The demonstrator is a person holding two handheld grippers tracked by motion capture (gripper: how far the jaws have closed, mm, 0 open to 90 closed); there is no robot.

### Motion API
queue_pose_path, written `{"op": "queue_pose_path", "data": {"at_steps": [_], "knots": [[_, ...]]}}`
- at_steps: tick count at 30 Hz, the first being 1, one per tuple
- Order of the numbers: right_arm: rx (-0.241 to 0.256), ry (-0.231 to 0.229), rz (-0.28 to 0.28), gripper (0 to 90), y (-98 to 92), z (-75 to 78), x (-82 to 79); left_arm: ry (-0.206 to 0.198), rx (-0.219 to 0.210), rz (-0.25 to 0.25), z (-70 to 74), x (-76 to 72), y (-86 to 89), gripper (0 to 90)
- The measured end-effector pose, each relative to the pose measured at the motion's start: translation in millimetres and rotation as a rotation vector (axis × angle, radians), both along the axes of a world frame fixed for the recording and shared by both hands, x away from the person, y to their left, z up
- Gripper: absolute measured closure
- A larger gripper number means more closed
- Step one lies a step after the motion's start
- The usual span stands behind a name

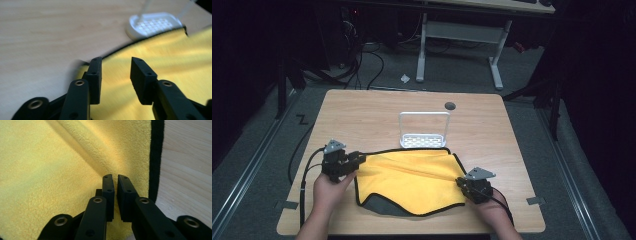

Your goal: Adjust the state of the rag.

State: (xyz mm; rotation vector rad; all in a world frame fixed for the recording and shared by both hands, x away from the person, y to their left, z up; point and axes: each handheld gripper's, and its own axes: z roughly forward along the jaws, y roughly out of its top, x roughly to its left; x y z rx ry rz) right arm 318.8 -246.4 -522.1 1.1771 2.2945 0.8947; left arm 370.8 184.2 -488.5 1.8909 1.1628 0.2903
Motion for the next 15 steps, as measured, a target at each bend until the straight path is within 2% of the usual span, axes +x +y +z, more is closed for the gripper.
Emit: {"op": "queue_pose_path", "data": {"at_steps": [3,5,6,8,9,11,15], "knots": [[0.0,0.005,0.004,82.8,1.0,-1.0,-2.0,0.1,-0.067,-0.034,-15.3,-20.6,-3.2,74.0],[-0.006,0.004,0.005,82.8,1.8,-1.2,-3.9,0.121,-0.095,-0.056,-18.1,-34.5,-4.8,74.9],[-0.008,0.003,0.006,82.6,2.1,-1.1,-4.9,0.118,-0.099,-0.06,-18.3,-41.7,-6.1,74.9],[-0.008,0.002,0.004,82.6,2.9,-0.9,-6.2,0.095,-0.055,-0.057,-19.4,-54.1,-7.6,75.5],[-0.013,-0.002,0.009,82.5,2.9,-0.7,-6.2,0.1,-0.051,-0.06,-21.3,-58.0,-7.1,77.3],[-0.014,-0.003,0.01,82.2,3.3,-0.7,-6.8,0.133,-0.069,-0.075,-26.8,-63.8,-5.5,78.3],[-0.014,0.002,0.01,81.9,4.2,-1.1,-7.7,0.163,-0.047,-0.073,-35.3,-82.5,-1.9,77.9]]}}
